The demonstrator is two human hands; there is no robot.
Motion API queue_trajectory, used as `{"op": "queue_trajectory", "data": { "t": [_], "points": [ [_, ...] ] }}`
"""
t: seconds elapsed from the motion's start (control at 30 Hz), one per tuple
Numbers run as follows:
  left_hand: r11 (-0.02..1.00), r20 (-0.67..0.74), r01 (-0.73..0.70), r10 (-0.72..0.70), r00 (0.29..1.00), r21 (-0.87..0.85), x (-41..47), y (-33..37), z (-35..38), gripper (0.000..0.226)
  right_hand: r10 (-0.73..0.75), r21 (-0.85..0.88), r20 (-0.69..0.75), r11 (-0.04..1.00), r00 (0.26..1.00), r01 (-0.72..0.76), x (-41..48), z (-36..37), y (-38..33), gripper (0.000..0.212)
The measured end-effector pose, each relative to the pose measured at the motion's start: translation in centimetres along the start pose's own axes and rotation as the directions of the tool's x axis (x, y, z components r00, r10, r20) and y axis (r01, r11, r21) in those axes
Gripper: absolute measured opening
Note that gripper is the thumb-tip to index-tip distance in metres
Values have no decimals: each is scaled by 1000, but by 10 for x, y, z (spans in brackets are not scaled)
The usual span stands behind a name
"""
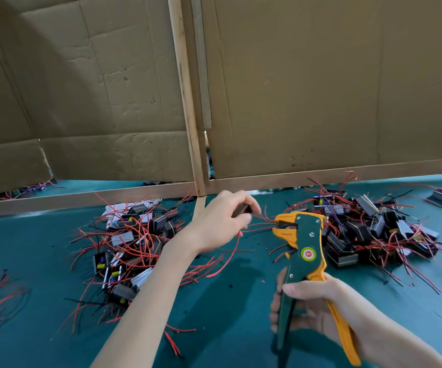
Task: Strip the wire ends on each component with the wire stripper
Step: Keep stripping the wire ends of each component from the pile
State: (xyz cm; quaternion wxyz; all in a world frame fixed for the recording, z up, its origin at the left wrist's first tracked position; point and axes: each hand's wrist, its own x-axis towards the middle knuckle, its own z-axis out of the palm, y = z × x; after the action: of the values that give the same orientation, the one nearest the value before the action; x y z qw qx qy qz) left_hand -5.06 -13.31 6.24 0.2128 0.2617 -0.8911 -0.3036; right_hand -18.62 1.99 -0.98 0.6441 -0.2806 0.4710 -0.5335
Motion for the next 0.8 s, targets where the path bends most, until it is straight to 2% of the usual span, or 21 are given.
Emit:
{"op": "queue_trajectory", "data": {
  "t": [0.07,0.13,0.2,0.3,0.43,0.53,0.67,0.8],
  "points": [
    [990,-102,45,-59,993,-135,3,2,-4,24,32,52,-4,998,999,-32,2,-6,0,24],
    [902,-149,77,-154,977,-426,10,10,-5,21,85,95,-30,992,996,-82,5,-14,-2,16],
    [819,-141,118,-235,962,-561,27,21,0,31,131,106,-33,986,991,-127,8,-21,-2,17],
    [811,-30,221,-282,959,-542,59,52,27,78,165,119,-25,980,986,-161,11,-26,0,24],
    [846,185,254,-187,965,-469,84,92,79,96,160,128,-18,979,987,-157,10,-29,-2,20],
    [916,282,237,-146,948,-323,85,95,92,93,150,135,-39,980,988,-143,9,-31,-6,21],
    [981,220,63,-21,975,-183,52,77,68,71,149,165,-45,976,988,-140,9,-30,-8,12],
    [992,167,68,-50,985,-107,14,43,18,61,146,161,-44,977,988,-137,10,-30,-7,14]
  ]
}}
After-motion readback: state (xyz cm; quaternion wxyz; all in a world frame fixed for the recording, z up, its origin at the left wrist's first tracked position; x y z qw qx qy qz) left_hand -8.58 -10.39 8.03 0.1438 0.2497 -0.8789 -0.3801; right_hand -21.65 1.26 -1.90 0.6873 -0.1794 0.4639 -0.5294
